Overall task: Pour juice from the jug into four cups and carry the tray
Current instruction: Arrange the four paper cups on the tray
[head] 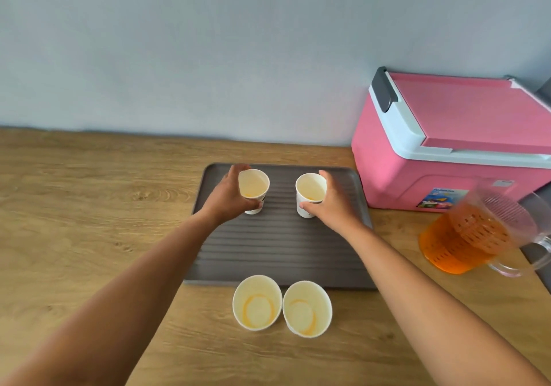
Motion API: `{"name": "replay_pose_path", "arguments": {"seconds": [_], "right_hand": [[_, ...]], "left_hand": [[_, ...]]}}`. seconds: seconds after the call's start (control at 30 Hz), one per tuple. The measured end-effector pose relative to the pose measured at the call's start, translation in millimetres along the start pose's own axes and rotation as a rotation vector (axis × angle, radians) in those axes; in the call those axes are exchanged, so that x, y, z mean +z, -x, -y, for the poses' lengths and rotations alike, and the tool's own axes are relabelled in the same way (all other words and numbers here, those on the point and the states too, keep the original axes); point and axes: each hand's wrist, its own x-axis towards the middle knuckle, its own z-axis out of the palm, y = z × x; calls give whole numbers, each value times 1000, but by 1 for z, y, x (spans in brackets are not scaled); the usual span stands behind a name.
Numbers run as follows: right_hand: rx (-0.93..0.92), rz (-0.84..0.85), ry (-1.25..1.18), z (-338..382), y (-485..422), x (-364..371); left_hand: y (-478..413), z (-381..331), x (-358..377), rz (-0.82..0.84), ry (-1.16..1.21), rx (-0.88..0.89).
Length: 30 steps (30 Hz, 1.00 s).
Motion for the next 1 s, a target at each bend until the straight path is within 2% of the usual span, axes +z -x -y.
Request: {"name": "replay_pose_path", "arguments": {"seconds": [0.57,0.67,0.8,0.87,1.0], "right_hand": [[-20,5,-51,-6,-24,9],[-35,-59,-69,-5,-12,2],[-30,-178,-145,0,23,-16],[9,-104,-299,5,49,-24],[-37,187,-375,5,102,-31]], "left_hand": [[-16,1,2,58,-35,-6],[-6,-2,-3,3,-26,-2],[22,1,-13,-162,33,41],[47,5,-16,-154,133,56],[108,5,-13,106,405,40]]}}
